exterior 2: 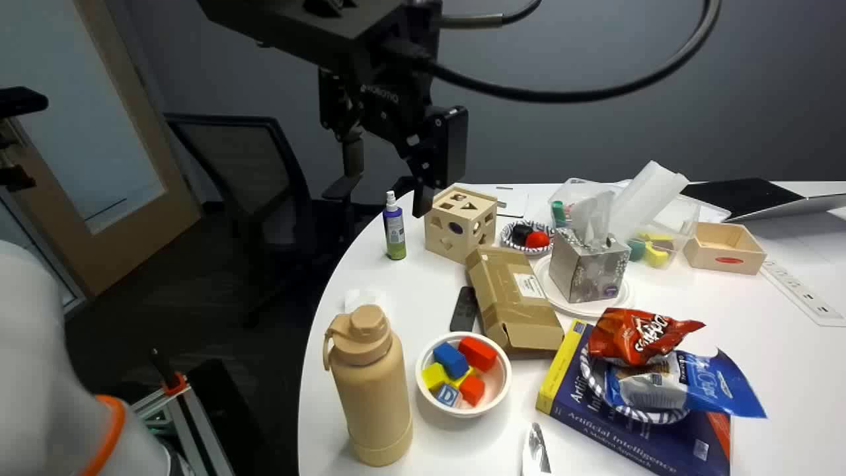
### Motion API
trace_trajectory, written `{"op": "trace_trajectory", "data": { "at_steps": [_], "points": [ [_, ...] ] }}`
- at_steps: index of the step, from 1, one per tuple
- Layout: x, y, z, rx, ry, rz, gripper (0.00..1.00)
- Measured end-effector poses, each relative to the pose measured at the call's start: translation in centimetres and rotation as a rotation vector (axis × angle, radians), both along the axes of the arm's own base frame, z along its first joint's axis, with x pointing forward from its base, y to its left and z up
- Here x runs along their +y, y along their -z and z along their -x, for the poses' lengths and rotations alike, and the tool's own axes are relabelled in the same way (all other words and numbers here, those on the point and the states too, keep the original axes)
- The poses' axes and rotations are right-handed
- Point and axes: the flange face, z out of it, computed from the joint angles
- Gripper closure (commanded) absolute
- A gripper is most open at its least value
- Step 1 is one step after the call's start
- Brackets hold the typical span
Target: Unfold the white napkin once.
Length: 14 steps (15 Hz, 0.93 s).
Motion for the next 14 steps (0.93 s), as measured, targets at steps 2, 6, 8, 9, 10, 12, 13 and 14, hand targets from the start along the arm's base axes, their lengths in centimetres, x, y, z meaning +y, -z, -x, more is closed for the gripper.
{"op": "trace_trajectory", "data": {
  "at_steps": [2, 6, 8, 9, 10, 12, 13, 14],
  "points": [
    [0.0, 0.0, 0.0, 0.000, 0.000, 0.000, 0.00],
    [0.0, 0.0, 0.0, 0.000, 0.000, 0.000, 0.00],
    [0.0, 0.0, 0.0, 0.000, 0.000, 0.000, 0.00],
    [0.0, 0.0, 0.0, 0.000, 0.000, 0.000, 0.00],
    [0.1, 0.0, -0.1, 0.000, -0.001, 0.002, 0.00],
    [1.0, -0.1, -0.5, -0.012, -0.017, 0.022, 0.00],
    [1.9, -0.1, -0.9, -0.023, -0.036, 0.040, 0.00],
    [3.3, 0.0, -1.4, -0.035, -0.063, 0.062, 0.00]
  ]
}}
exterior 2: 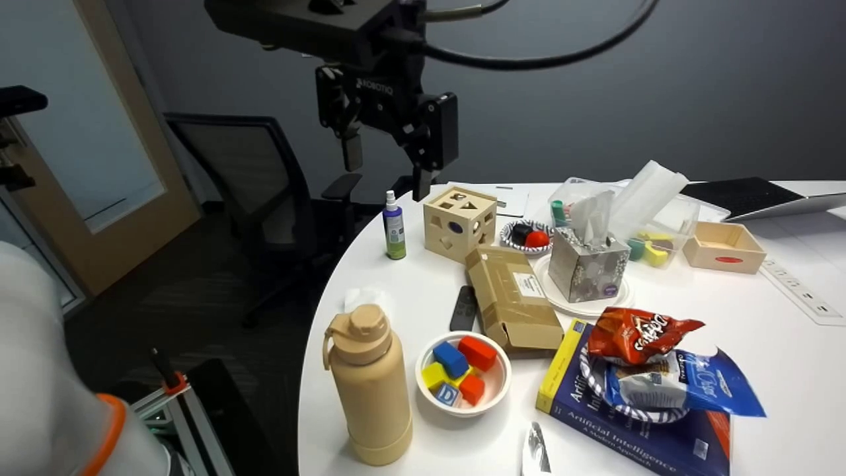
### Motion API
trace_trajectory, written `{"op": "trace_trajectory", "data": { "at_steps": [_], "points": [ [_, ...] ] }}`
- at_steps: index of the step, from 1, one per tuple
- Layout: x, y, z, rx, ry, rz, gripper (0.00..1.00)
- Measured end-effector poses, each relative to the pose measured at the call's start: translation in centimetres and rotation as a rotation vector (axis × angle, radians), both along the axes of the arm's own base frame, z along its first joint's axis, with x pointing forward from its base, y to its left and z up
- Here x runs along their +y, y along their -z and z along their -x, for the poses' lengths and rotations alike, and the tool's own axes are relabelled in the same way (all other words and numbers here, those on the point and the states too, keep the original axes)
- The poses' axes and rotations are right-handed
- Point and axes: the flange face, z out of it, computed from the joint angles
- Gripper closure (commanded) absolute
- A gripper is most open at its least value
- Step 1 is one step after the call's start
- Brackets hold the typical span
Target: Unfold the white napkin once.
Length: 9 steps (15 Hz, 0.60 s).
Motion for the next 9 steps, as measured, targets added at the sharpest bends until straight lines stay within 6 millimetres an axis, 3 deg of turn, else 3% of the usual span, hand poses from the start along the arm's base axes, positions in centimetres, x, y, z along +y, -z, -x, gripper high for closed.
{"op": "trace_trajectory", "data": {
  "at_steps": [4, 9],
  "points": [
    [7.3, 2.5, -1.4, -0.028, -0.133, 0.092, 0.00],
    [17.2, 9.5, -1.8, -0.050, -0.249, 0.179, 0.00]
  ]
}}
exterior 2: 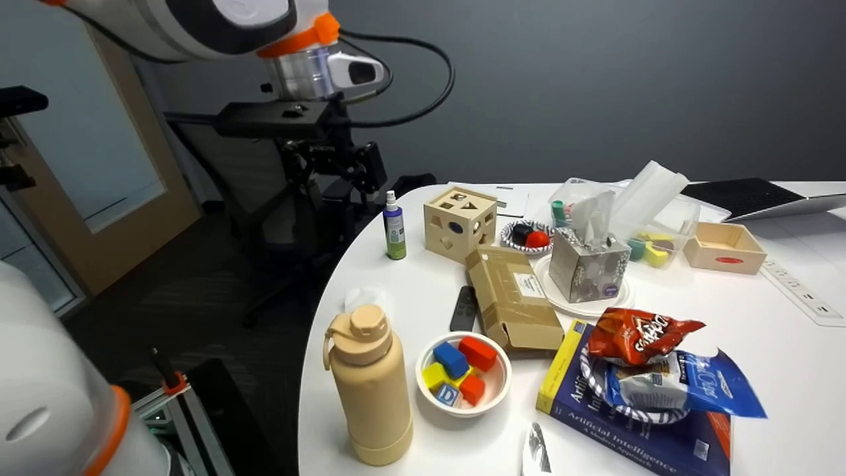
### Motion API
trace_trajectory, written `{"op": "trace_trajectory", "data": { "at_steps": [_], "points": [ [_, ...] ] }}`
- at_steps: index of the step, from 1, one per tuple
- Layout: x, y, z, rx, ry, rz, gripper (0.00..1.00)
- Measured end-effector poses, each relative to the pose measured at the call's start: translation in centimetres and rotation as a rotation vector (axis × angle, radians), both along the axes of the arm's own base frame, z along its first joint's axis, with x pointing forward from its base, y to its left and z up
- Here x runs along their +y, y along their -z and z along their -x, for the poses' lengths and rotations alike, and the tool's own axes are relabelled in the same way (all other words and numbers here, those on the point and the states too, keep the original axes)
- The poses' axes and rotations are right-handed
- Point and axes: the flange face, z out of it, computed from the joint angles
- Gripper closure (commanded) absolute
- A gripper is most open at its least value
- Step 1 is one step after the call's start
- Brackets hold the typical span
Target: Unfold the white napkin once.
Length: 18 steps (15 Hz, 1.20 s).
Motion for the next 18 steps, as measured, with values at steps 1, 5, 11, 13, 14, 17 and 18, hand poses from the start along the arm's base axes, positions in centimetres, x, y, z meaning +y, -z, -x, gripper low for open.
{"op": "trace_trajectory", "data": {
  "at_steps": [1, 5, 11, 13, 14, 17, 18],
  "points": [
    [1.7, 1.4, 0.1, -0.008, -0.015, 0.014, 0.00],
    [6.3, 6.4, -0.2, -0.028, -0.047, 0.052, 0.00],
    [8.5, 12.5, -1.9, -0.016, -0.051, 0.120, 0.00],
    [8.5, 14.3, -2.5, -0.008, -0.045, 0.139, 0.00],
    [8.6, 15.0, -2.8, -0.004, -0.044, 0.147, 0.00],
    [9.4, 17.0, -3.4, 0.003, -0.049, 0.162, 0.00],
    [9.7, 17.6, -3.5, 0.007, -0.052, 0.169, 0.00]
  ]
}}
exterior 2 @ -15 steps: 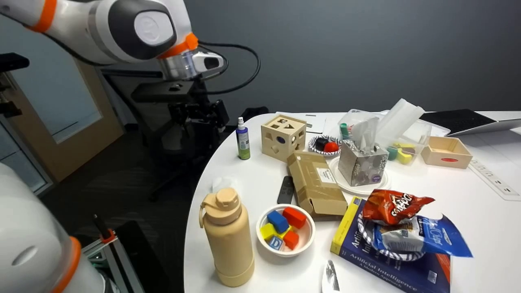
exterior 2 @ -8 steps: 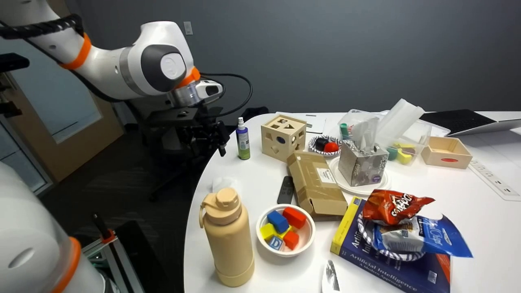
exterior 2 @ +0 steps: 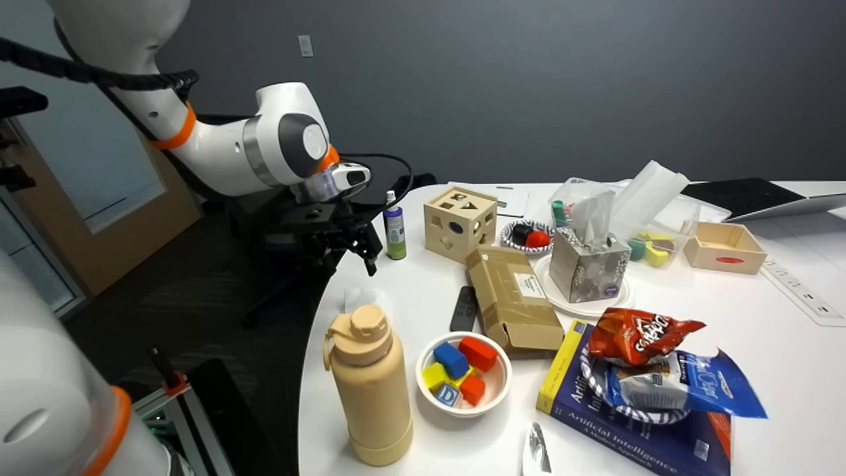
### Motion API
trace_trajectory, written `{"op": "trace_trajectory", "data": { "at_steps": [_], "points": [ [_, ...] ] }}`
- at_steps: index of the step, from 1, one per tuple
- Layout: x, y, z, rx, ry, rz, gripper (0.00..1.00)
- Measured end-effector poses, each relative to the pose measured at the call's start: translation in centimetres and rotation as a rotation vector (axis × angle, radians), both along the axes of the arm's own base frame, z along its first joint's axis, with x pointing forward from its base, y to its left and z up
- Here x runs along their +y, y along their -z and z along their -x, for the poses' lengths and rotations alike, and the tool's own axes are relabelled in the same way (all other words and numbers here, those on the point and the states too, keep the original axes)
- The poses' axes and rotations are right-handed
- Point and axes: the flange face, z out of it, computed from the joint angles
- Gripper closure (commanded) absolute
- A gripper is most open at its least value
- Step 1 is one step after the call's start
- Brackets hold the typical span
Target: Unfold the white napkin once.
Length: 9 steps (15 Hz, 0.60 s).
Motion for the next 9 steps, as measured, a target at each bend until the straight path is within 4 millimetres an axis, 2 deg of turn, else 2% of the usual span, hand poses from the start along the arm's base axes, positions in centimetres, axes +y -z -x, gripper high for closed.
{"op": "trace_trajectory", "data": {
  "at_steps": [9],
  "points": [
    [2.8, 6.0, -0.6, 0.054, -0.030, 0.061, 0.00]
  ]
}}
